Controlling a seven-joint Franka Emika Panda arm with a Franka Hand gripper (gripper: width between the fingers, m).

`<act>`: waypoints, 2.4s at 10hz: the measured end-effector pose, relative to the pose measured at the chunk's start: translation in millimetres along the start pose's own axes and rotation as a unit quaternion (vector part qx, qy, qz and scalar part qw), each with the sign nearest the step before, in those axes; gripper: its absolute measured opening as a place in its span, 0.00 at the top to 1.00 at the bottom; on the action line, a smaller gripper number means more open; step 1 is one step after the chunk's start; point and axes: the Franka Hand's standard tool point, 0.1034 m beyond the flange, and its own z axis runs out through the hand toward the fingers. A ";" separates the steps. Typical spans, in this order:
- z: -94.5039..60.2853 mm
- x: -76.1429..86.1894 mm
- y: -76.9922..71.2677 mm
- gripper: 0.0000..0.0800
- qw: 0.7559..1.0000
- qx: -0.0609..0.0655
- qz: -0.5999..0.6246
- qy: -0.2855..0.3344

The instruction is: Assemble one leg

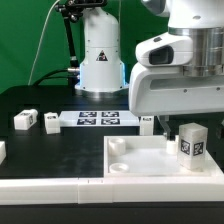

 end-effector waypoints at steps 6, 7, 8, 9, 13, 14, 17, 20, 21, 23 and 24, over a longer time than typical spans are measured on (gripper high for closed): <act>-0.2 0.8 4.4 0.32 0.986 0.000 -0.164 0.001; -0.2 0.8 4.4 0.49 0.986 0.000 -0.164 0.001; -0.2 0.8 4.4 0.49 0.986 0.000 -0.164 0.001; -0.2 0.8 4.4 0.64 0.986 0.000 -0.164 0.001; 0.1 -0.6 4.1 0.64 0.996 0.000 -0.087 0.000; 0.6 -2.0 3.6 0.64 1.000 -0.002 -0.002 0.006; 1.2 -3.0 4.0 0.64 0.975 0.000 0.220 0.012; 2.1 -2.9 6.2 0.64 0.911 0.008 0.412 0.013; 2.2 -2.6 6.6 0.64 0.893 0.010 0.451 0.015; 2.0 -2.6 6.9 0.64 0.853 0.014 0.522 0.011; 2.0 -2.6 6.5 0.64 0.834 0.013 0.552 0.011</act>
Offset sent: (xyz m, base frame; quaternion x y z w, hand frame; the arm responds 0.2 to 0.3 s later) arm 0.0017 0.0015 0.0013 0.0039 0.0065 -0.2419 0.9703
